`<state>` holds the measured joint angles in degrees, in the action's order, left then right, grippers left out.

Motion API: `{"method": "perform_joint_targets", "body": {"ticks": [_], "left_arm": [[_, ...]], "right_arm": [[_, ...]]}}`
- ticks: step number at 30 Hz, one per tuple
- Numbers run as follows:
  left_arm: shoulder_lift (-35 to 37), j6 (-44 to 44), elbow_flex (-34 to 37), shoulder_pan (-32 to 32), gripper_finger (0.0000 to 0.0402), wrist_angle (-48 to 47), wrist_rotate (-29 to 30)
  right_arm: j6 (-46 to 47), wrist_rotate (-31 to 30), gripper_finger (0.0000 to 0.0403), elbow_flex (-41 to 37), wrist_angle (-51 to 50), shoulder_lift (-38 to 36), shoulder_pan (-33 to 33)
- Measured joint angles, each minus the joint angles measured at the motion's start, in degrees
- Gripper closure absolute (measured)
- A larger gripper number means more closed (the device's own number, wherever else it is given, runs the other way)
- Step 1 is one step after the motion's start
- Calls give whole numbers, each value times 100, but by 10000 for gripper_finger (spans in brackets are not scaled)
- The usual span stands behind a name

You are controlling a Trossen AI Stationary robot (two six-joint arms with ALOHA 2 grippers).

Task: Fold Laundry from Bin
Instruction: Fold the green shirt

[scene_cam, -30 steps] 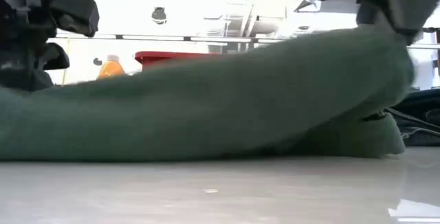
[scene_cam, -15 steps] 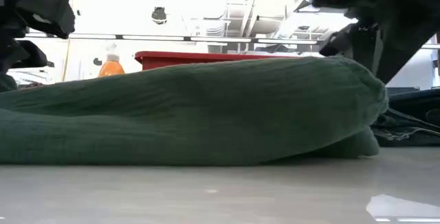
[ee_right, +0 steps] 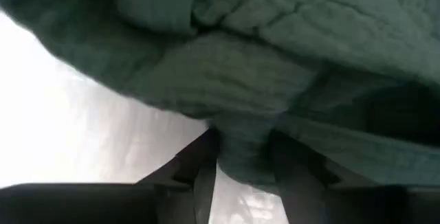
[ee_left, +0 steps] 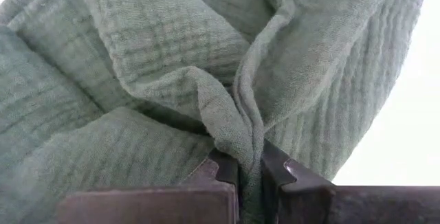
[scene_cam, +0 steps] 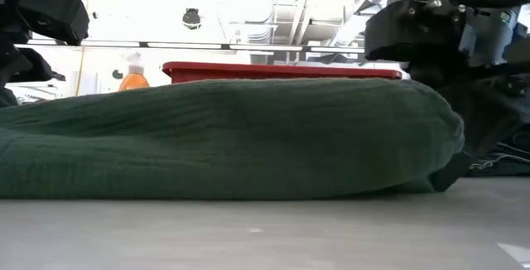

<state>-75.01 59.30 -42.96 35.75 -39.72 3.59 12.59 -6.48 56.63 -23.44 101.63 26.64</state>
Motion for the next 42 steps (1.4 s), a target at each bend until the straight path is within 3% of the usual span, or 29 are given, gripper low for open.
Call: {"method": "perform_joint_targets", "body": {"ticks": [6,8,19,24,29,33,38,40,42], "left_arm": [[149,-10,0,2,401,-42,115],[160,-13,0,-15,401,51,225],[152,-12,0,-17,395,559,1076],[152,-98,0,-17,348,544,1603],[152,-108,0,-57,289,706,2091],[153,-295,0,-179,255,701,1889],[288,-870,0,-334,239,663,964],[395,-973,0,-339,238,589,747],[530,-1079,0,-339,238,559,733]], "right_arm": [[226,1008,376,95,-1483,-387,37],[372,1484,383,123,-1655,-635,78],[2159,3154,343,145,-1641,-1139,527],[2519,3253,313,145,-1616,-1128,720],[3027,3219,253,145,-1635,-1129,751],[3308,3463,204,145,-1626,-1223,746],[3552,3489,175,145,-1643,-1675,755],[3643,3231,174,145,-1598,-1958,745],[3673,2564,177,145,-1354,-2211,719]]}}
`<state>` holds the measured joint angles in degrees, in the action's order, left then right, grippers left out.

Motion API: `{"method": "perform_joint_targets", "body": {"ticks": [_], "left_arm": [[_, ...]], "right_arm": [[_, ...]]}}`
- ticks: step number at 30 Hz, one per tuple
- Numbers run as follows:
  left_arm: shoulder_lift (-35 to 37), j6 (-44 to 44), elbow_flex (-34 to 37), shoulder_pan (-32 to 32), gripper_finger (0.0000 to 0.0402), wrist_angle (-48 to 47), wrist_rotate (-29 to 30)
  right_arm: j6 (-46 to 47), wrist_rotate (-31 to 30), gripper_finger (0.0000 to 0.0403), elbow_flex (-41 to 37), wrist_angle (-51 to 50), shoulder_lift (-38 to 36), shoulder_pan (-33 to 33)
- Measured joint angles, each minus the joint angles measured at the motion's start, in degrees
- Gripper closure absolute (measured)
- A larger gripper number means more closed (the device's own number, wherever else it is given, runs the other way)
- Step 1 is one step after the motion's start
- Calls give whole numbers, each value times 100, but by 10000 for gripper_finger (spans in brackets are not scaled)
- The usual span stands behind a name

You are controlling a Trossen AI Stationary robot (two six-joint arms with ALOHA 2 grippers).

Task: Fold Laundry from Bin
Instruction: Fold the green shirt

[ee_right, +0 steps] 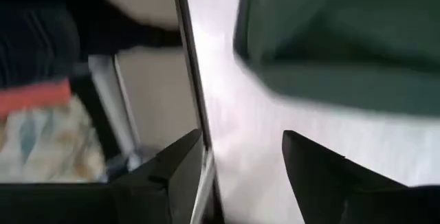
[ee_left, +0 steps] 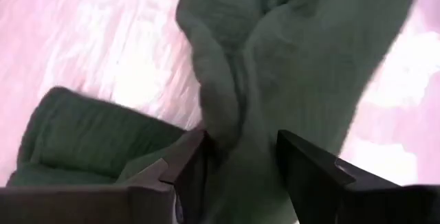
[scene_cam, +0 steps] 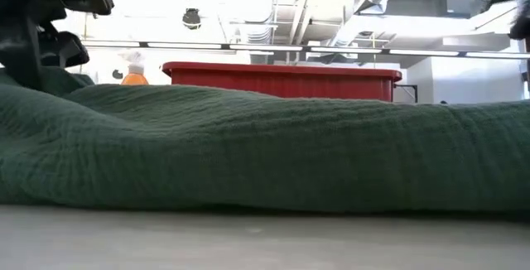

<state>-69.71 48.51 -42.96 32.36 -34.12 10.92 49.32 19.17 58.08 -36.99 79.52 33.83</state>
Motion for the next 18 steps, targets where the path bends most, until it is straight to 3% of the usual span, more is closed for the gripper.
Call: {"method": "perform_joint_targets", "body": {"ticks": [2,4,11,14,18], "left_arm": [[215,-99,0,0,238,-3,90],[509,-230,-2,-6,238,-16,299],[1507,-25,13,-205,239,-1185,1377],[1662,56,339,-488,239,-1318,1281],[1609,-41,1236,-923,239,-435,648]], "right_arm": [[-85,-839,181,-3,512,-140,-56],[-204,-1264,186,-52,1157,-93,-254],[-703,-1352,207,-127,2177,884,-836],[-739,-1343,219,-127,2293,1310,-886],[-455,-1352,234,-127,2169,1639,-810]]}}
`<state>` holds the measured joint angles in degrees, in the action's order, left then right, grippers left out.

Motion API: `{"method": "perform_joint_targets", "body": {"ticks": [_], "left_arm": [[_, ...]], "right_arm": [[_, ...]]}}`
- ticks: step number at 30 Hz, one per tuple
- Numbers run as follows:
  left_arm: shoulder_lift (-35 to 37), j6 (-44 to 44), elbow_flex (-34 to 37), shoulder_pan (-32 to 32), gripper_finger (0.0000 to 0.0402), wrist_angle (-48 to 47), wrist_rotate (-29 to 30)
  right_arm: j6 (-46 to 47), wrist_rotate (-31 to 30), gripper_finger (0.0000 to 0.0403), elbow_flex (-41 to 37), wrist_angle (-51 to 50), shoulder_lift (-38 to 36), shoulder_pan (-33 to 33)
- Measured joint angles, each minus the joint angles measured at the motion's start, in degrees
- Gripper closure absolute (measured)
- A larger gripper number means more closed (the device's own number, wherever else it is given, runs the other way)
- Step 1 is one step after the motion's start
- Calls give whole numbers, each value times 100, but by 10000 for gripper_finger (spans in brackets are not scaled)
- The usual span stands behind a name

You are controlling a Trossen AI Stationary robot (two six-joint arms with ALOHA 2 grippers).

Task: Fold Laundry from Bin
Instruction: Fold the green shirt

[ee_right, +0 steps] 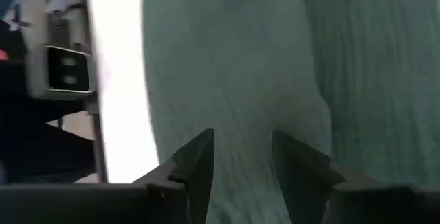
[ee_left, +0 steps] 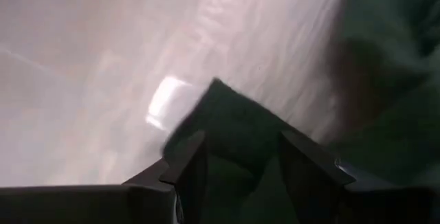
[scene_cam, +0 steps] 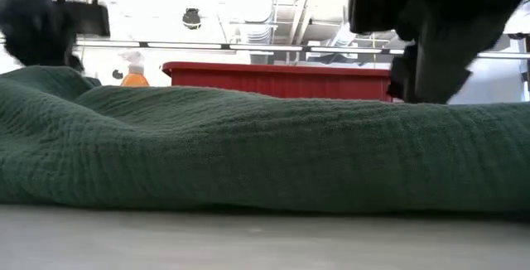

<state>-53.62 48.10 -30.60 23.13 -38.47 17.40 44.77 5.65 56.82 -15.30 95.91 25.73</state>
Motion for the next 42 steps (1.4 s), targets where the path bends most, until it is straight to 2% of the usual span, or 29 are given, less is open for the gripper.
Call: {"method": "perform_joint_targets", "body": {"ticks": [4,6,11,14,17,19,21,23,26,30,33,35,42], "left_arm": [[-152,31,813,-392,239,1466,-359],[-231,118,1014,-569,239,1801,-515],[-529,214,1105,-849,239,1593,-1165],[-706,314,1085,-931,240,1562,-1872],[-744,490,1088,-1016,240,1552,-2536],[-738,712,1002,-1111,240,1291,-2747],[-697,824,824,-1213,240,767,-2661],[-672,789,551,-1298,240,154,-2328],[-612,692,37,-1408,240,-915,-1447],[-552,563,-673,-1447,240,-1823,-438],[-475,318,-1162,-1360,240,-1837,-76],[-373,-106,-1401,-1148,240,-1649,-76],[210,-693,-1531,631,240,-673,-509]], "right_arm": [[779,2,247,4,-696,326,271],[1180,23,251,25,-956,485,467],[2252,395,257,37,-1015,778,983],[2868,459,260,28,-936,741,1210],[3232,447,262,22,-1043,608,1348],[3342,444,262,15,-1213,525,1402],[3368,423,263,3,-1504,436,1440],[3346,413,263,0,-1772,366,1450],[3298,383,263,-6,-2125,286,1444],[3139,350,263,-9,-2158,244,1370],[3107,330,263,-9,-2108,232,1352],[3039,321,263,-9,-2103,216,1354],[2993,176,262,-9,-2079,213,1354]]}}
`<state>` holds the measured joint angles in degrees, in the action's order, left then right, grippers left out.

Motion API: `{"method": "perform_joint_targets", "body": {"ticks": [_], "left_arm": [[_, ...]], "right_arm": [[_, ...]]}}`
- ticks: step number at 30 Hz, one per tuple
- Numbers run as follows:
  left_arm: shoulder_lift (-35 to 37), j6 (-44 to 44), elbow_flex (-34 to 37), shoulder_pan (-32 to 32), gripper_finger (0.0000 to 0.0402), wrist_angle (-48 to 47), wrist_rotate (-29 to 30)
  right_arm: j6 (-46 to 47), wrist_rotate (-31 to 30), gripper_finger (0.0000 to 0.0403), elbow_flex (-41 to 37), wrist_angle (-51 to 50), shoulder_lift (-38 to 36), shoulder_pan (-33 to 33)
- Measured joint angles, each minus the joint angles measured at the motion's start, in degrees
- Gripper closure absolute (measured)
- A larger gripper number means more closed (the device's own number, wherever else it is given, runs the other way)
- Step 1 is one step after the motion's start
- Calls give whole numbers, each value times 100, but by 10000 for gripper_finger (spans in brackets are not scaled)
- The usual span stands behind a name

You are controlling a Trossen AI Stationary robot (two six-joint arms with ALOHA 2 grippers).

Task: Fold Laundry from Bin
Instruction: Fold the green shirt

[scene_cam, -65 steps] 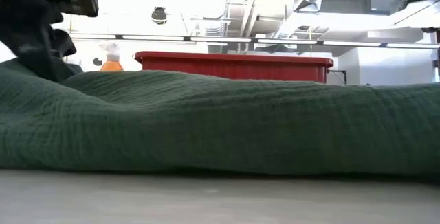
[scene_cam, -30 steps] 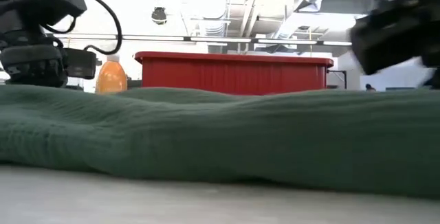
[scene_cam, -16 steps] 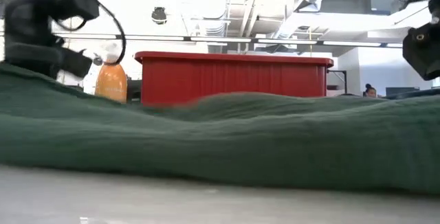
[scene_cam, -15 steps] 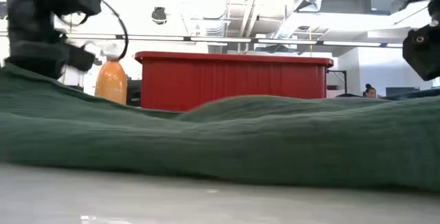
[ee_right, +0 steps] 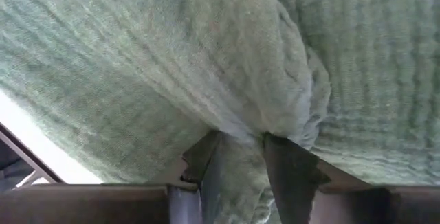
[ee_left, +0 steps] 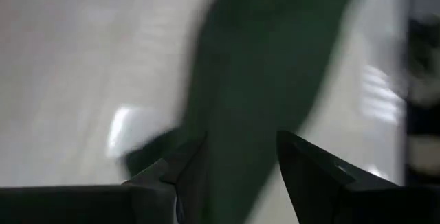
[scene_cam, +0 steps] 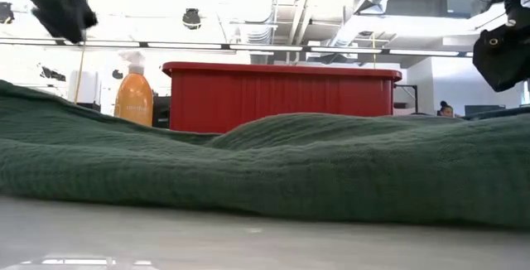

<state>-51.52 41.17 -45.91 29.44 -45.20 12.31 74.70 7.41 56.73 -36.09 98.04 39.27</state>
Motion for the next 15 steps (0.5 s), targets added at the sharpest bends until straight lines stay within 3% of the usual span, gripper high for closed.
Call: {"method": "perform_joint_targets", "body": {"ticks": [6,10,15], "left_arm": [[-597,-402,159,1442,240,754,337],[-1394,-768,210,1669,240,893,695],[-2217,-788,211,1673,240,919,173]], "right_arm": [[-16,-267,262,4,32,-4,-100],[-16,-301,262,7,62,-7,-222],[-18,-269,262,9,73,-7,-238]]}}
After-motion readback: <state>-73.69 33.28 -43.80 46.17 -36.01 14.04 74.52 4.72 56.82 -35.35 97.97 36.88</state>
